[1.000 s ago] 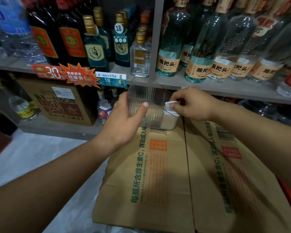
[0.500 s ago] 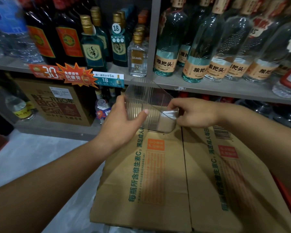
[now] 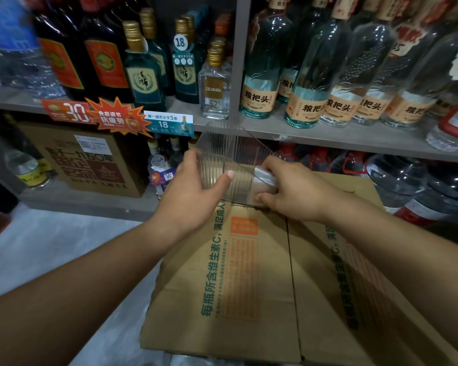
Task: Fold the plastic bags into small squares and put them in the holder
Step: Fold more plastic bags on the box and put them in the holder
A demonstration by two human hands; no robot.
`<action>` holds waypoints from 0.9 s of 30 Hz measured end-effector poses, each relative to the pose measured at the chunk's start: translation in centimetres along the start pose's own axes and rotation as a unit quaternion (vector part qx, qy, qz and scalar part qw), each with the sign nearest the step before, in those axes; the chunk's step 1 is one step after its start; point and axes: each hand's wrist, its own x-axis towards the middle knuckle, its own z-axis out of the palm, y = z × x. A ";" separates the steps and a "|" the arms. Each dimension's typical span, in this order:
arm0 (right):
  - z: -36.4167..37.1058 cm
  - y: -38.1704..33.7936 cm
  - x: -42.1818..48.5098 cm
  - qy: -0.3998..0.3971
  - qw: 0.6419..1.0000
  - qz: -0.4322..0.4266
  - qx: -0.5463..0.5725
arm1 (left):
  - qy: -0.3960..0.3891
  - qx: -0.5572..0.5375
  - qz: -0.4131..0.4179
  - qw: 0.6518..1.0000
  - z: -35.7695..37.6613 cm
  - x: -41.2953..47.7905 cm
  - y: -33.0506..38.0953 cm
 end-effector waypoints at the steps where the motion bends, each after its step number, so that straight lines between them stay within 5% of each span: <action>1: 0.2 0.0 -0.2 0.011 1.000 -0.005 -0.005 | 0.000 0.001 0.000 1.000 0.0 0.0 0.0; 12: 1.6 0.6 -0.6 0.039 0.997 -0.040 0.046 | -0.001 0.007 -0.004 1.000 0.1 -0.1 -0.1; 27: 1.6 0.3 -1.6 0.090 0.994 -0.045 -0.033 | 0.001 -0.016 -0.010 1.000 0.0 -0.6 -0.1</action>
